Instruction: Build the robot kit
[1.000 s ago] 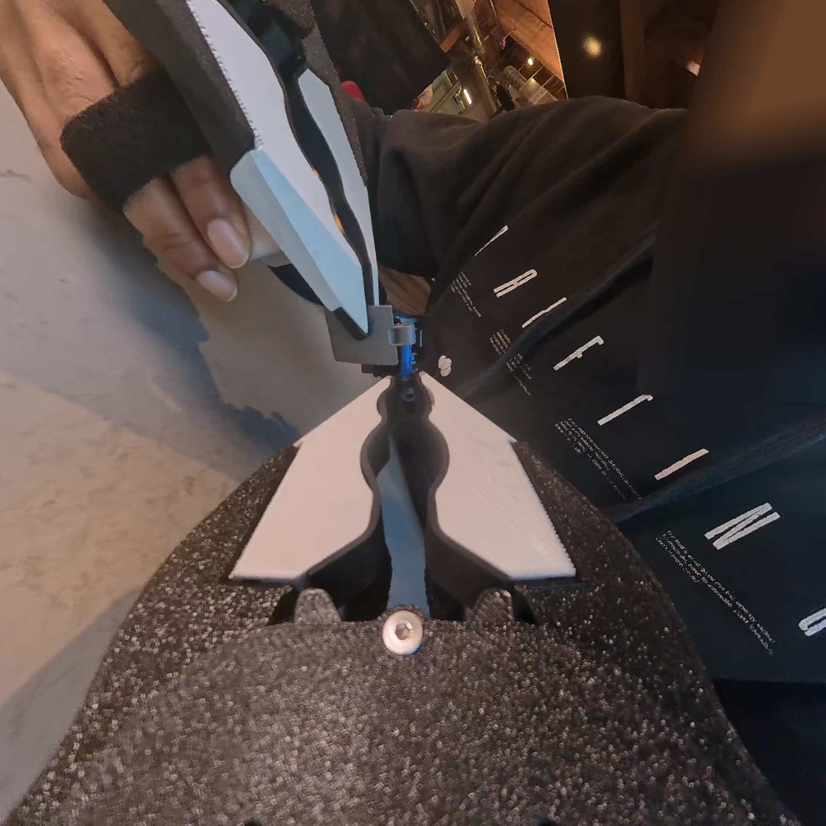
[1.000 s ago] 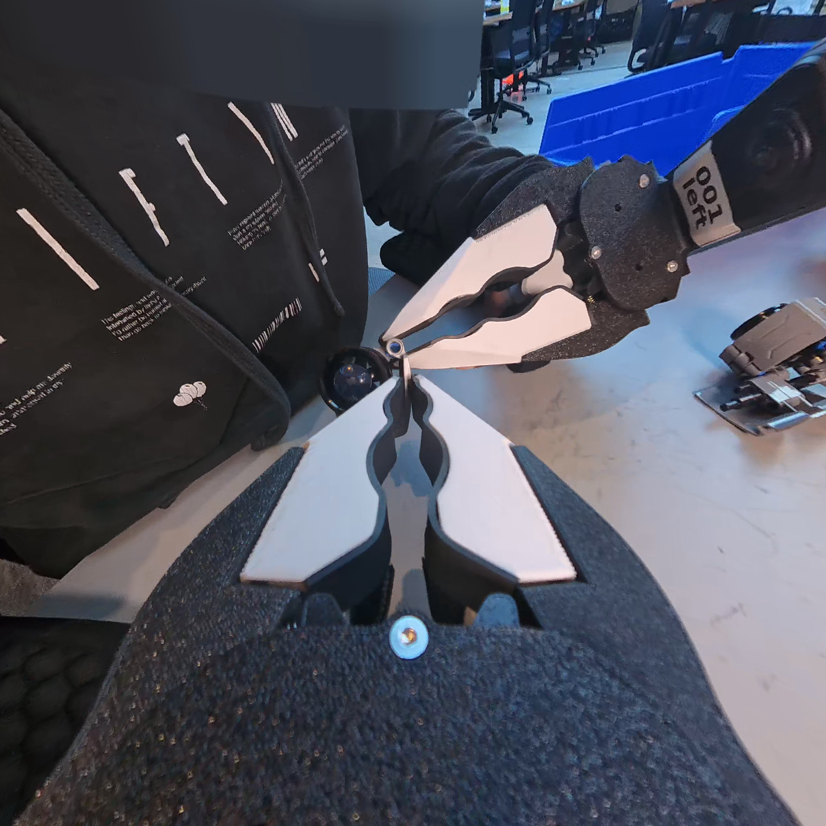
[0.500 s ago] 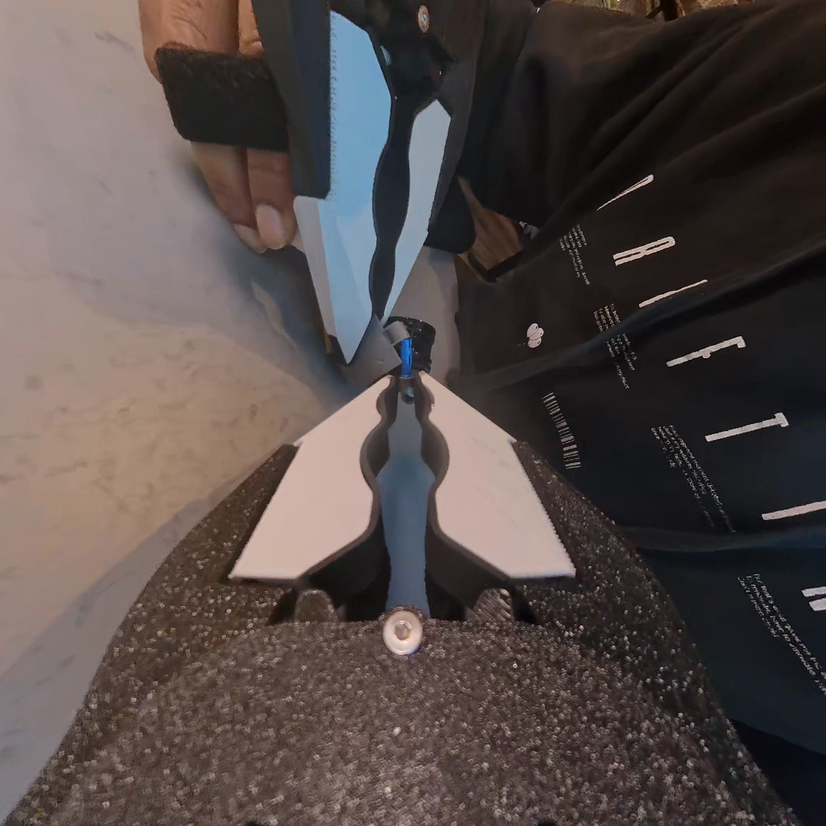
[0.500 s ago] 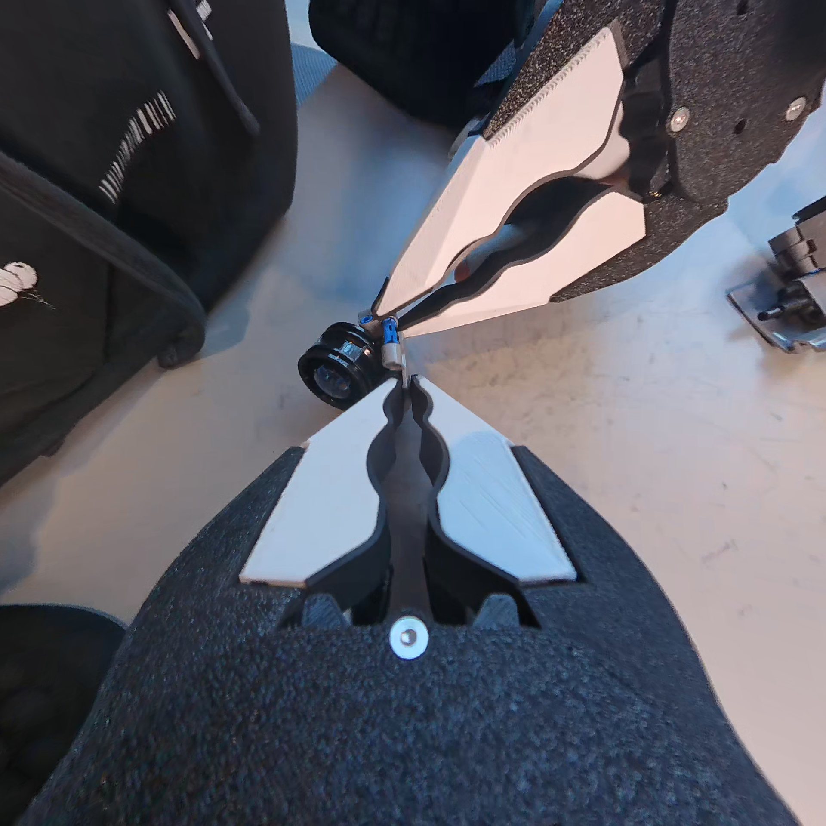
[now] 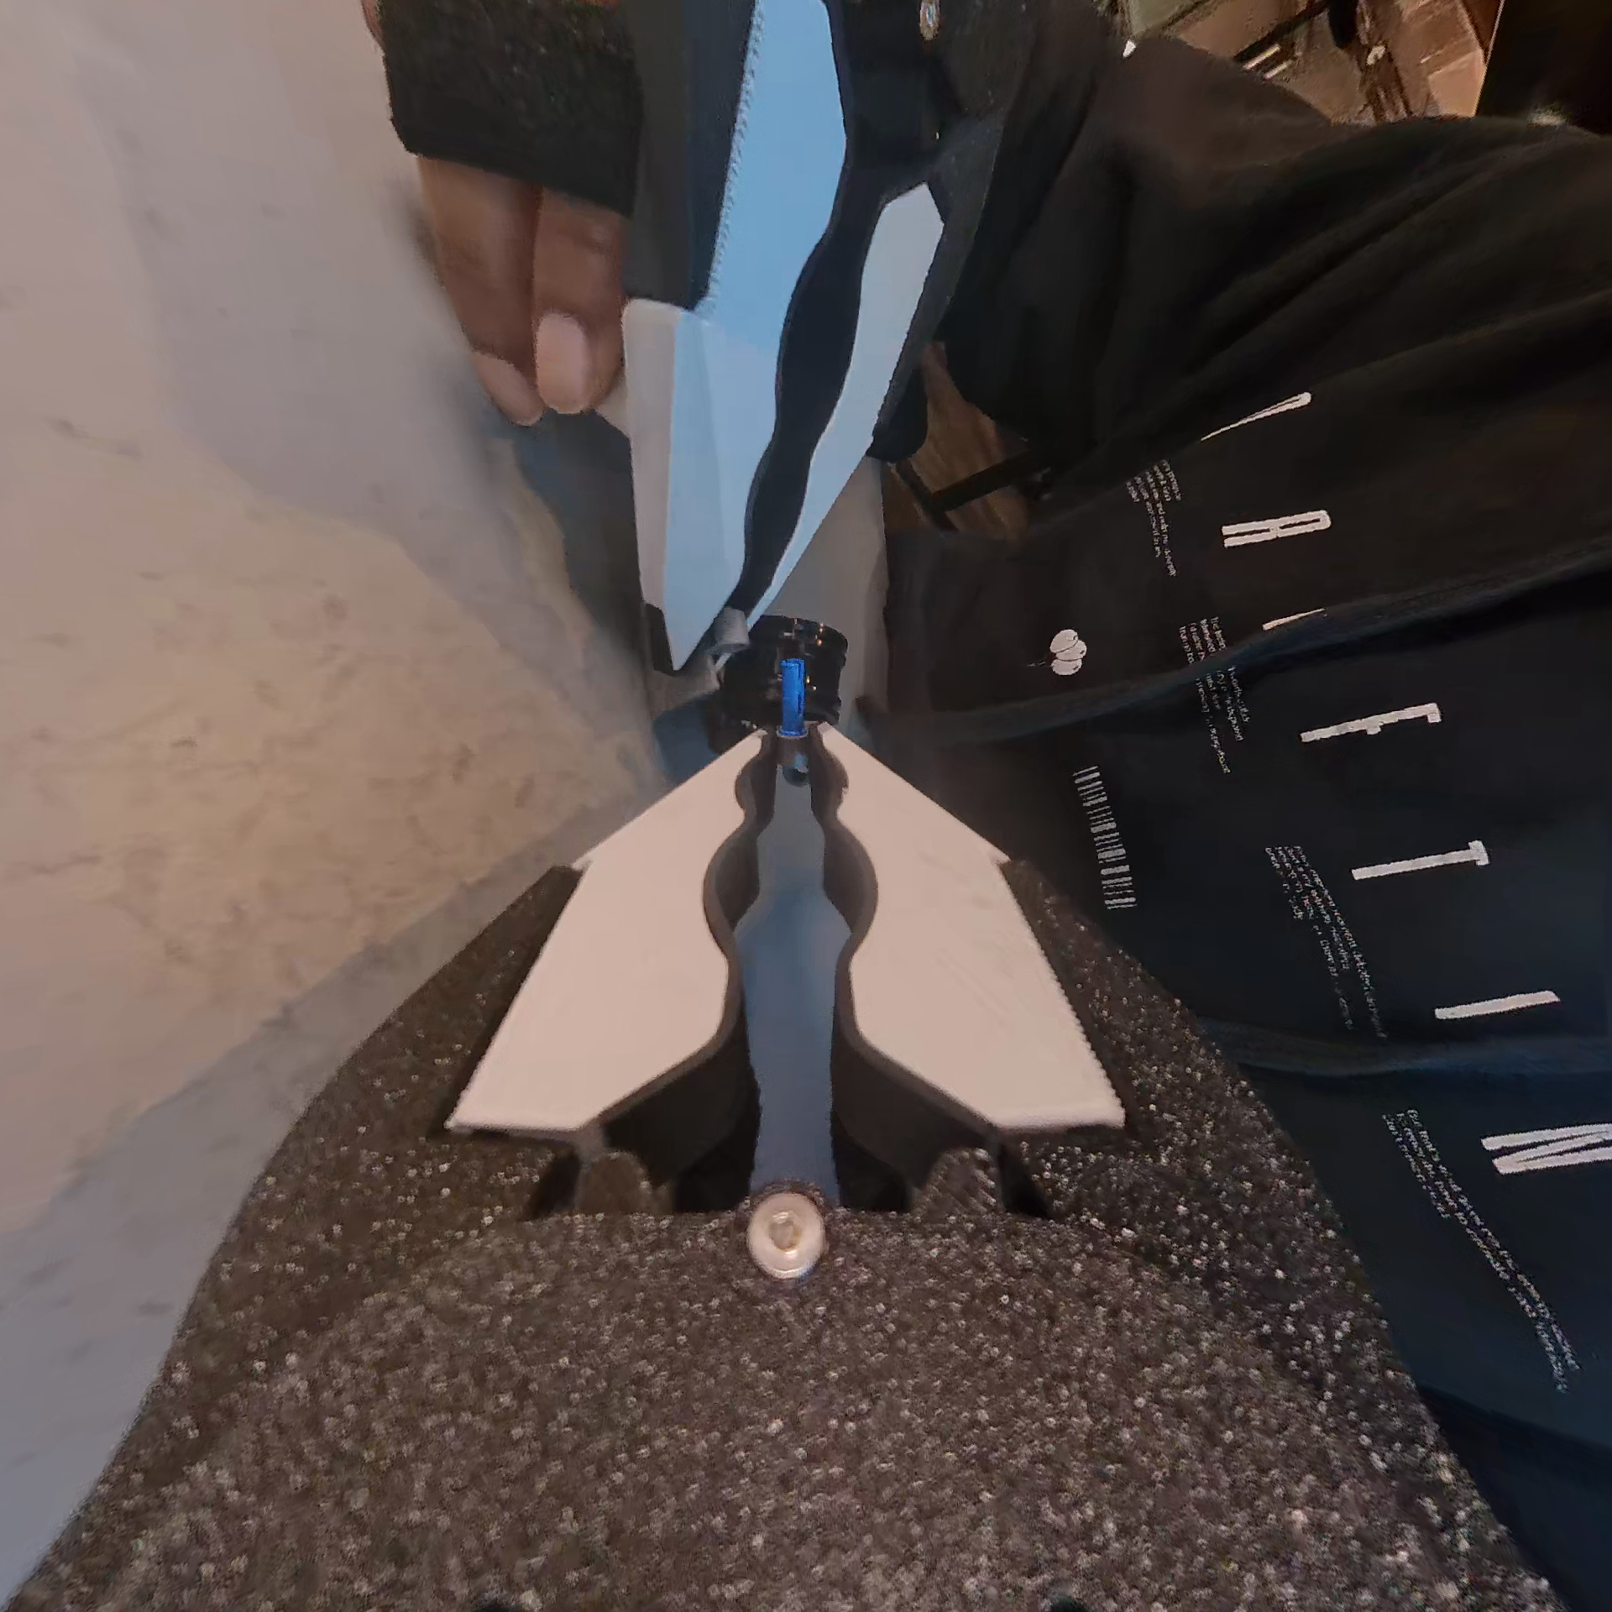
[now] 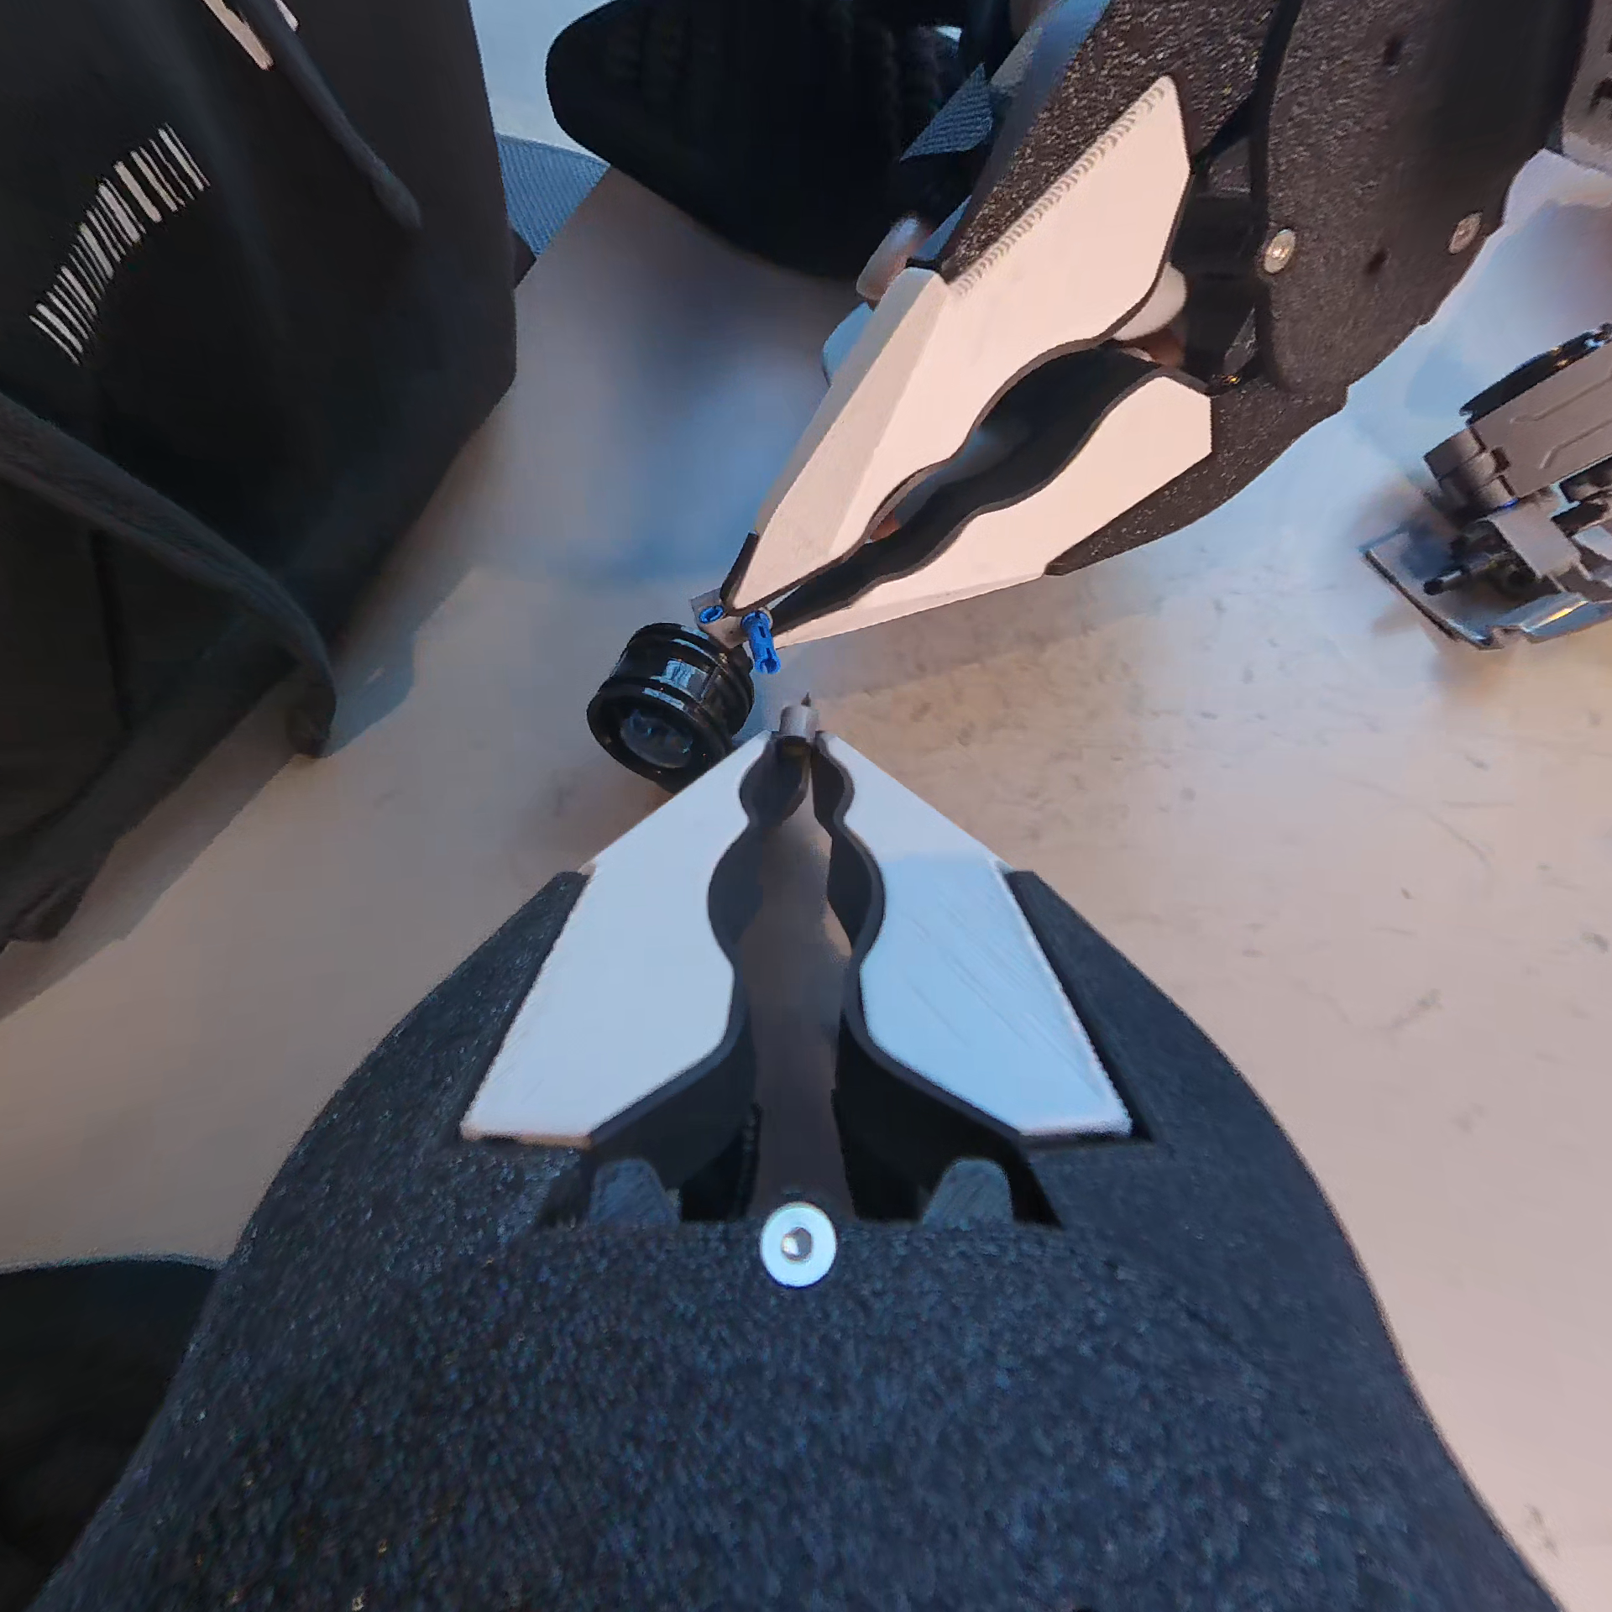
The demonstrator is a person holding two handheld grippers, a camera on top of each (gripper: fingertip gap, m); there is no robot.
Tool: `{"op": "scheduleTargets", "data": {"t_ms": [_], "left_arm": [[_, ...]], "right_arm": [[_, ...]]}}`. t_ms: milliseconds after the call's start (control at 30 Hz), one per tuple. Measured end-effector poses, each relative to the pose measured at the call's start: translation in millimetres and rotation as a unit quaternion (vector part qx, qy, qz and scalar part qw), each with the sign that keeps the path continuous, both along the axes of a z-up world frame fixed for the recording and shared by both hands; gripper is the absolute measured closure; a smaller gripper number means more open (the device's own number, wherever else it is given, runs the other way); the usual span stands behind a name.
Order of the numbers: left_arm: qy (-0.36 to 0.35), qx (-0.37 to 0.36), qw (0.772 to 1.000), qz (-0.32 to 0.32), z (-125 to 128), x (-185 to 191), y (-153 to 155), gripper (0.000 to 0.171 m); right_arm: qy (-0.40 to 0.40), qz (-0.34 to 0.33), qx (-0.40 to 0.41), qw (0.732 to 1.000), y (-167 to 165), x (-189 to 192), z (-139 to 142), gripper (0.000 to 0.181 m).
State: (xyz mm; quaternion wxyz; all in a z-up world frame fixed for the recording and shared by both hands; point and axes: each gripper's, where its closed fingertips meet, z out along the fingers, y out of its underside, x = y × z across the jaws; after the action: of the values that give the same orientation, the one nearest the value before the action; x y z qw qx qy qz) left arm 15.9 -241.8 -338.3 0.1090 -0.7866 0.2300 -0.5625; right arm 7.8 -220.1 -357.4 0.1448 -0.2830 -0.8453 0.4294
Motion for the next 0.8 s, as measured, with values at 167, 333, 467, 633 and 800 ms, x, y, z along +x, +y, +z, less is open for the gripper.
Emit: {"op": "scheduleTargets", "data": {"t_ms": [167,333,467,633,800], "left_arm": [[-0.004,-0.004,0.999,0.035,-2,-3,8,0.165],[-0.005,0.008,0.998,0.055,-2,-3,10,0.165],[-0.003,0.013,0.997,0.071,-3,-3,11,0.165],[0.001,0.012,0.996,0.087,-5,-6,14,0.165],[0.002,0.01,0.995,0.094,-6,-7,15,0.165]], "right_arm": [[-0.003,-0.014,0.013,1.0,5,0,-2,0.175],[0.003,-0.024,0.015,1.0,6,0,-2,0.174],[0.015,-0.039,0.014,0.999,8,-2,1,0.169],[0.018,-0.049,0.016,0.999,11,-1,0,0.171],[0.027,-0.055,0.014,0.998,12,-3,2,0.177]]}}
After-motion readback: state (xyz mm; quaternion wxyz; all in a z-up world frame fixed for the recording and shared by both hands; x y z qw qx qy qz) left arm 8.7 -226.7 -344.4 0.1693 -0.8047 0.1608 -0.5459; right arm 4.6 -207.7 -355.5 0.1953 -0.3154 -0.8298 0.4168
